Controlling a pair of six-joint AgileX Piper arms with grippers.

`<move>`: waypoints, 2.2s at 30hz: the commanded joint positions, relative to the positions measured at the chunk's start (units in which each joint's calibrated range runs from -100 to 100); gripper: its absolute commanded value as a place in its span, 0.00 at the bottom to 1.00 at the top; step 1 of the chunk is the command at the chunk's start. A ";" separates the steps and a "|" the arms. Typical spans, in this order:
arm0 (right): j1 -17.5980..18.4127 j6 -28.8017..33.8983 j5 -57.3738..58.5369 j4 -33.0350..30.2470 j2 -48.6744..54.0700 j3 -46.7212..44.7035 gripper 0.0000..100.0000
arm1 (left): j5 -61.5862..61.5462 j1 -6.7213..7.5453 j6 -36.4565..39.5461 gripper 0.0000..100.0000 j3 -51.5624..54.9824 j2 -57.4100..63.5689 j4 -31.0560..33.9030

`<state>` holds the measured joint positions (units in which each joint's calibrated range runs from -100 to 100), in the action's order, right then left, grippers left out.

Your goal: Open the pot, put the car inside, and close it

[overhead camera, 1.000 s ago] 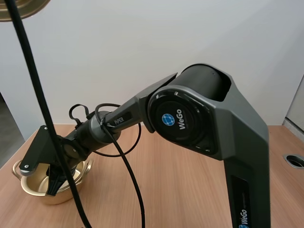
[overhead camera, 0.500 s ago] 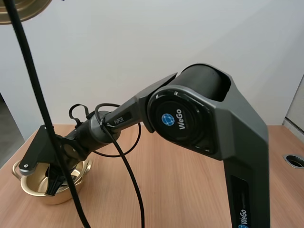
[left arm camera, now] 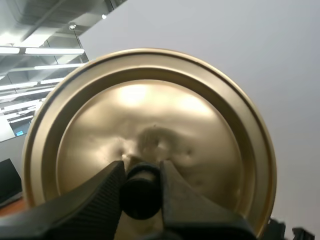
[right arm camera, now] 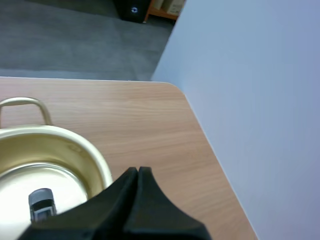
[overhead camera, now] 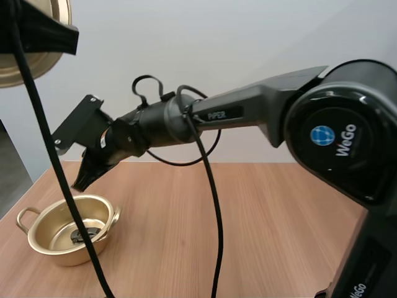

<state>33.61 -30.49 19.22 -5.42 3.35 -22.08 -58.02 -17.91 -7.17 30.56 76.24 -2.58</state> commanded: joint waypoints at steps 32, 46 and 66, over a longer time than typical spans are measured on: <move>-19.77 0.24 19.21 -4.90 40.61 0.02 0.00 | -10.83 -0.04 -7.51 0.00 19.92 -43.93 -3.64; -19.77 0.60 24.00 -8.38 42.12 0.02 0.00 | -14.96 -0.04 -9.88 0.00 19.92 -50.91 -2.61; -19.77 0.60 25.76 -8.49 42.12 0.02 0.00 | -13.86 -0.04 -10.44 0.05 19.92 -60.50 -0.52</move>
<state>13.85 -29.85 45.01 -13.94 45.43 -22.08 -71.73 -17.91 -17.39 50.33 16.13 -3.16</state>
